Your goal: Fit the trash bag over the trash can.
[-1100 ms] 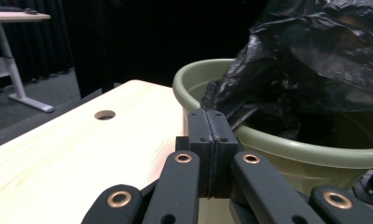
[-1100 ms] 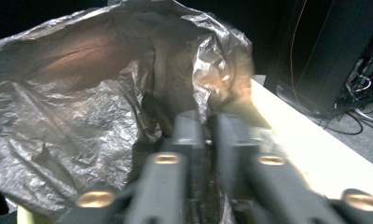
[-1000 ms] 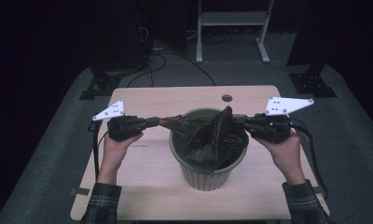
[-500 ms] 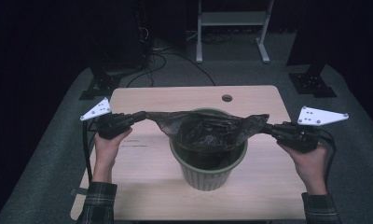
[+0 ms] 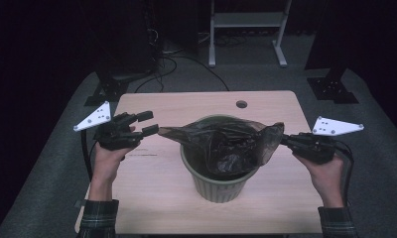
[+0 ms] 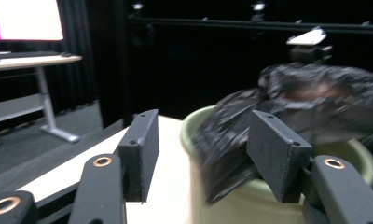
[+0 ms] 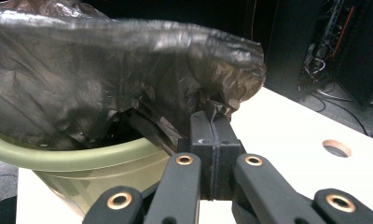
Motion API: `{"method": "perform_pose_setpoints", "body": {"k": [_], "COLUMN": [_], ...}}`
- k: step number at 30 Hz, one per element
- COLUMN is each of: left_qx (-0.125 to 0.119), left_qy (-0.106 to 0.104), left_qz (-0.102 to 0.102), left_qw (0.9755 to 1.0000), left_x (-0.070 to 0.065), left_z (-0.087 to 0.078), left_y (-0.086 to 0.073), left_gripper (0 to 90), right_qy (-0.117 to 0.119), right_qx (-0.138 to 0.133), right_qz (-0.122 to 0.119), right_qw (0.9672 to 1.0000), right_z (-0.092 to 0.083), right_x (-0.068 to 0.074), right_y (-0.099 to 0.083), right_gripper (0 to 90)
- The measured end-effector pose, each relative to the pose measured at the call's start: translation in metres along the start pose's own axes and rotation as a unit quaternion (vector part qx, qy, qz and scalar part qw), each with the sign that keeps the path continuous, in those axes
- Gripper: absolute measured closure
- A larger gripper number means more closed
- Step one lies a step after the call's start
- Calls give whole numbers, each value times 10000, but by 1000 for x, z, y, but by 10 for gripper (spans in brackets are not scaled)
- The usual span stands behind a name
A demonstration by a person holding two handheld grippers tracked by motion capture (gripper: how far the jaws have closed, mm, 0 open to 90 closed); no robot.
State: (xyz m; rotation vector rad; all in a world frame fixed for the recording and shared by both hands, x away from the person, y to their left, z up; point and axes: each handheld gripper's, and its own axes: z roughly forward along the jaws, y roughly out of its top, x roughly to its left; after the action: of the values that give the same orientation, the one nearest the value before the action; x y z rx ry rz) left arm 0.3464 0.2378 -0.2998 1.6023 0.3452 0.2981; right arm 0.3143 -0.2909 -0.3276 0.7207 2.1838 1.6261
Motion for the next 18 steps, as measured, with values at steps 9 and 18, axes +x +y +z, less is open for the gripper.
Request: {"method": "perform_pose_setpoints", "body": {"k": [9, 18], "left_qx": [164, 364], "left_qy": [-726, -980], "left_qz": [298, 316], "left_qw": [9968, 9940], "left_x": [-35, -42], "left_z": [39, 69], "left_y": [8, 3], "left_gripper": [389, 379], "right_qy": [54, 90], "right_qx": [10, 24], "right_qz": [7, 41], "right_qw": [10000, 9999], "right_z": [4, 6], "right_x": [1, 1], "right_y": [-1, -1], "right_gripper": [898, 899]}}
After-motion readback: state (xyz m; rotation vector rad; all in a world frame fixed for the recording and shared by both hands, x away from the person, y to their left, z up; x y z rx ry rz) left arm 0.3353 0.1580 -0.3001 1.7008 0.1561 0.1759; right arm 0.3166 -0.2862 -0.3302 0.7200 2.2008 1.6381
